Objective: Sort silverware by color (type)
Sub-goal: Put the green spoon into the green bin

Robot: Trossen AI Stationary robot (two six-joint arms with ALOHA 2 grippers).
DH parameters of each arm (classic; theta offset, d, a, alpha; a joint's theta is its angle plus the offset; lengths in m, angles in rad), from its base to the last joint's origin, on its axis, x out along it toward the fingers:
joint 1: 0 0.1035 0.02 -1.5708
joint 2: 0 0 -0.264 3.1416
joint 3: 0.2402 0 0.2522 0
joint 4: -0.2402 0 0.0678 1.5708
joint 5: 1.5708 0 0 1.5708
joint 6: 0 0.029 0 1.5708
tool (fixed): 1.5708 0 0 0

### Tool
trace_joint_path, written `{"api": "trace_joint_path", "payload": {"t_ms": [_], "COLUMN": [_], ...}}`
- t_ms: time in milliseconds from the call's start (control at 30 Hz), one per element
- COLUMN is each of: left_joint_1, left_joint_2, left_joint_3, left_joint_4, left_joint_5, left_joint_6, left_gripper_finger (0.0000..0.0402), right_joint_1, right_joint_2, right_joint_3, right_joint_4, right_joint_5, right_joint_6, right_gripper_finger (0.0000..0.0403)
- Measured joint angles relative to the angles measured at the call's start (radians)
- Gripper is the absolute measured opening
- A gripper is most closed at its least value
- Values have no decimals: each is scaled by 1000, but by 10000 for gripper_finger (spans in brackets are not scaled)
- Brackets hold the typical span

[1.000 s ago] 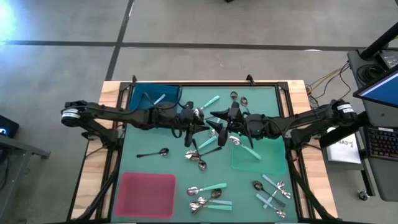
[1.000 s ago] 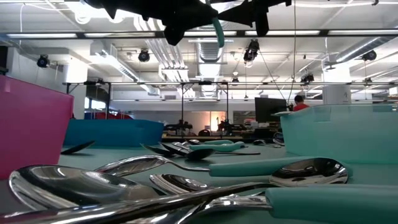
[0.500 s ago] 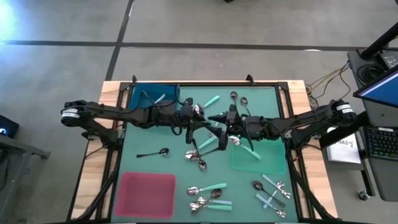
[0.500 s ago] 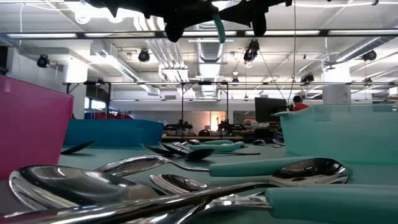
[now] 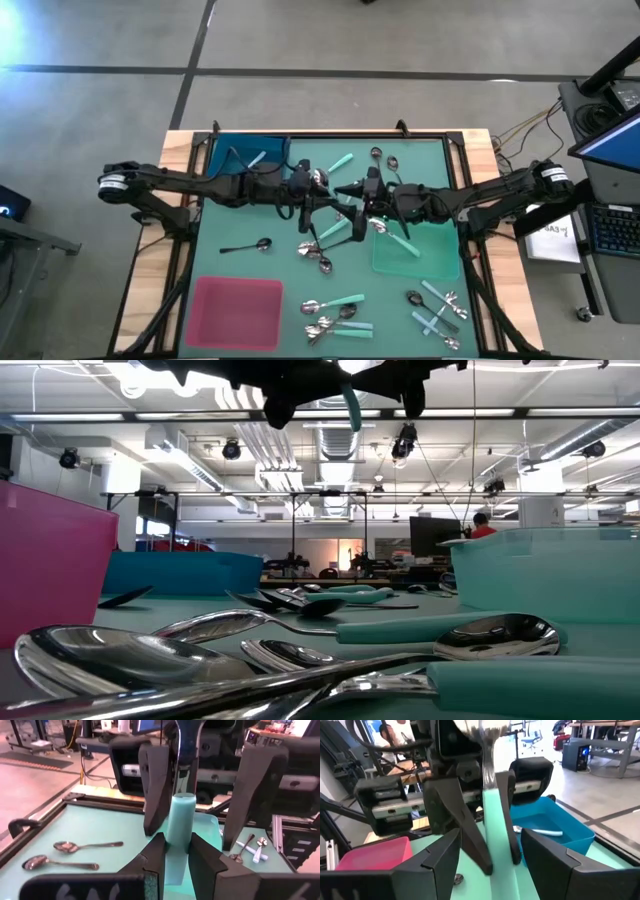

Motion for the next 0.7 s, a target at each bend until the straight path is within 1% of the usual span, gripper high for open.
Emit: {"api": "trace_joint_path", "payload": {"t_ms": [167,600,700], "left_joint_1": [-9,-20,-24], "left_joint_2": [1,1,9], "left_joint_3": [-2,-3,-3], "left_joint_4": [-36,-8,10], "left_joint_5": [5,15,18], "left_joint_6": [-4,-5,-12], "left_gripper_finger": [41,41,41], "right_joint_1": [0,-4,-9], "right_joint_2": [-4,20,28], "right_joint_3": [11,15,15], "right_joint_4": [-1,10,24], "right_joint_5": [2,8,7], "right_joint_6": [-23,-25,-25], "right_gripper_finger": [201,201,194]}}
